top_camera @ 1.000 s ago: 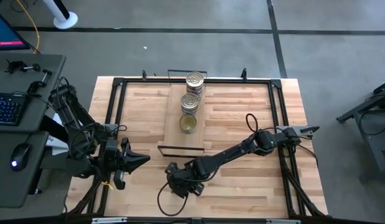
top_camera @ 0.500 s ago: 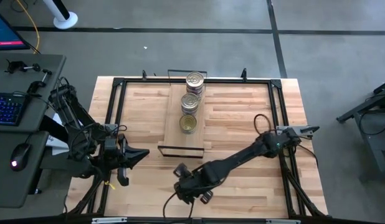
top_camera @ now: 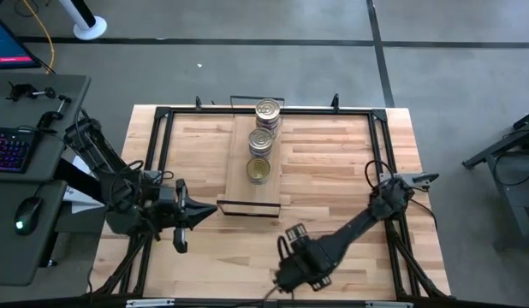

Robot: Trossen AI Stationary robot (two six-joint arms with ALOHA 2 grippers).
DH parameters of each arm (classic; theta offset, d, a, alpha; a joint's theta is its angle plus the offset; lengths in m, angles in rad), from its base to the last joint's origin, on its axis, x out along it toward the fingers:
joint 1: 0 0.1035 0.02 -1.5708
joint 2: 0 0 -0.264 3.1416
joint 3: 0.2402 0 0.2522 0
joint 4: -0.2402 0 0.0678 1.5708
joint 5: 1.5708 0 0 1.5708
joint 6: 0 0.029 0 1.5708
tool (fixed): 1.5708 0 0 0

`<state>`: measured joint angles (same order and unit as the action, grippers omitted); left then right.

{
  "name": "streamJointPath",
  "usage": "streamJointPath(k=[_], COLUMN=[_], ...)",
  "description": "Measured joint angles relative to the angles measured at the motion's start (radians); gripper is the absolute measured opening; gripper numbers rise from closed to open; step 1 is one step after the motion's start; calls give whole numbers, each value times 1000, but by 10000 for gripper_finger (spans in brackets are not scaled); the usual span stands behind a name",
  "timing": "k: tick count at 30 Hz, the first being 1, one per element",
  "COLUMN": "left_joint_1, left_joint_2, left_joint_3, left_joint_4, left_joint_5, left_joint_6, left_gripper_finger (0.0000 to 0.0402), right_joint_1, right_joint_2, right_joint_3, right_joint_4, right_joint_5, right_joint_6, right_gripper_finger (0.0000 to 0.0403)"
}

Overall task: Stack canned seafood by type on shelf
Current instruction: Stack the blue pink tuna can on top of the other blue pink tuna cans on the shelf

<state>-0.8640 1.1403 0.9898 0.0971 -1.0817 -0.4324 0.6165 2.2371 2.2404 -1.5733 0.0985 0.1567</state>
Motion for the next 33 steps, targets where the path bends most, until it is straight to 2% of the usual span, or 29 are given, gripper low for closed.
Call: streamJointPath(k=[5,7,10,12,15,18,20,22,26,29,33], left_joint_1=[48,49,46,36,24,23,30,43,72,95,117], left_joint_2=[-22,-35,-52,-57,-53,-40,-30,-19,10,41,77], left_joint_3=[0,0,0,0,0,0,0,0,0,0,0], left_joint_4=[3,4,5,5,5,4,4,4,5,14,28], left_joint_5=[179,242,315,337,339,335,301,240,65,-57,-84], left_joint_6=[-10,-10,-10,-10,-10,-9,-8,-2,23,-24,-107], left_gripper_finger=[0,0,0,0,0,0,0,0,0,0,0], right_joint_1=[49,64,72,69,37,-35,-104,-186,-325,-386,-441], right_joint_2=[-174,-282,-457,-574,-712,-809,-848,-859,-840,-799,-725], right_joint_3=[-272,-420,-640,-756,-876,-933,-940,-938,-911,-910,-910], right_joint_4=[54,80,207,263,295,300,322,373,607,809,1041], right_joint_5=[-58,-52,-27,33,190,364,450,499,561,622,710], right_joint_6=[181,304,523,660,805,812,690,477,-91,-501,-878], right_gripper_finger=[169,169,169,169,169,169,169,169,169,169,169])
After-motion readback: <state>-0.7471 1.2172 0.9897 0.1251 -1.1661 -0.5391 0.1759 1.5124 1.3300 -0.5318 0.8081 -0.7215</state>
